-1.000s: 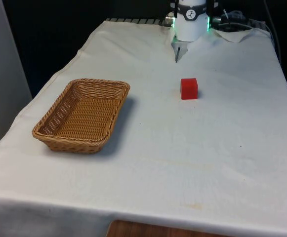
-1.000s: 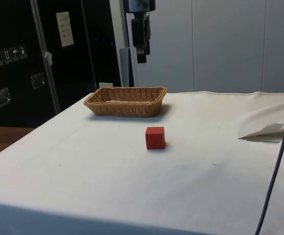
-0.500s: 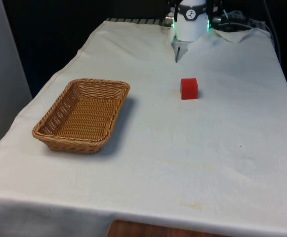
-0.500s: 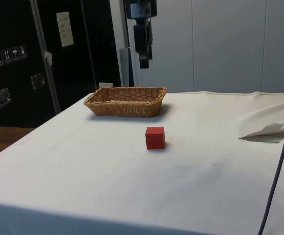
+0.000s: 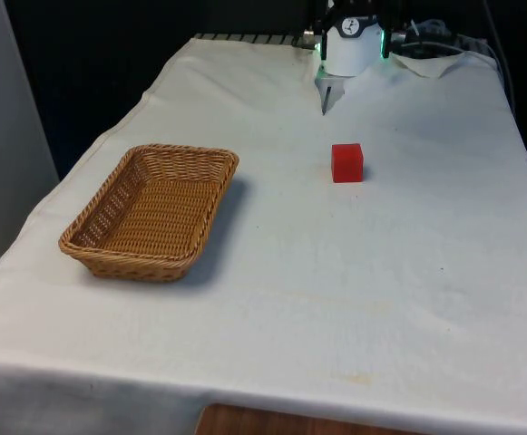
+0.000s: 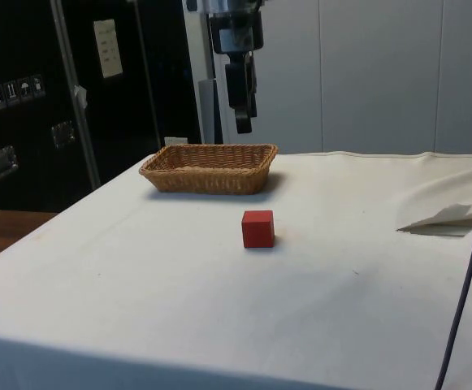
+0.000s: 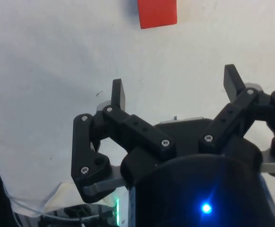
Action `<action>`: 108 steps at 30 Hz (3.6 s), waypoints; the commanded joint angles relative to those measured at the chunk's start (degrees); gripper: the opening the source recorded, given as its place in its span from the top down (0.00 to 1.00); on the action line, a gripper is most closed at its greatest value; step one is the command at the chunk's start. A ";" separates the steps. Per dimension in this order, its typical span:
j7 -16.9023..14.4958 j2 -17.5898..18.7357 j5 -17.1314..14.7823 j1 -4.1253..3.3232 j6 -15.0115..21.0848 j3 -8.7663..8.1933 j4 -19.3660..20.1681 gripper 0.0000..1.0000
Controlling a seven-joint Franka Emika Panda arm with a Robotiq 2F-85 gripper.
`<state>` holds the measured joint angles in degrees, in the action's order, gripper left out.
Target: Pick up the cube and place it into the basket.
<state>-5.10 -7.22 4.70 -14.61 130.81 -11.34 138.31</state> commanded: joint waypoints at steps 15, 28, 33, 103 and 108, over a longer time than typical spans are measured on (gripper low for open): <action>-0.29 2.52 -0.52 0.06 5.50 -0.06 2.64 0.00; -1.03 6.93 -0.97 0.74 11.46 -0.11 4.13 0.00; -0.86 7.62 -0.86 0.80 12.66 -0.06 4.30 0.00; -3.09 20.57 -8.65 1.55 23.09 3.04 3.72 0.00; -2.98 21.77 -8.48 1.55 23.38 2.98 2.86 0.00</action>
<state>-7.51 14.38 -2.92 -13.35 153.44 -8.82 141.18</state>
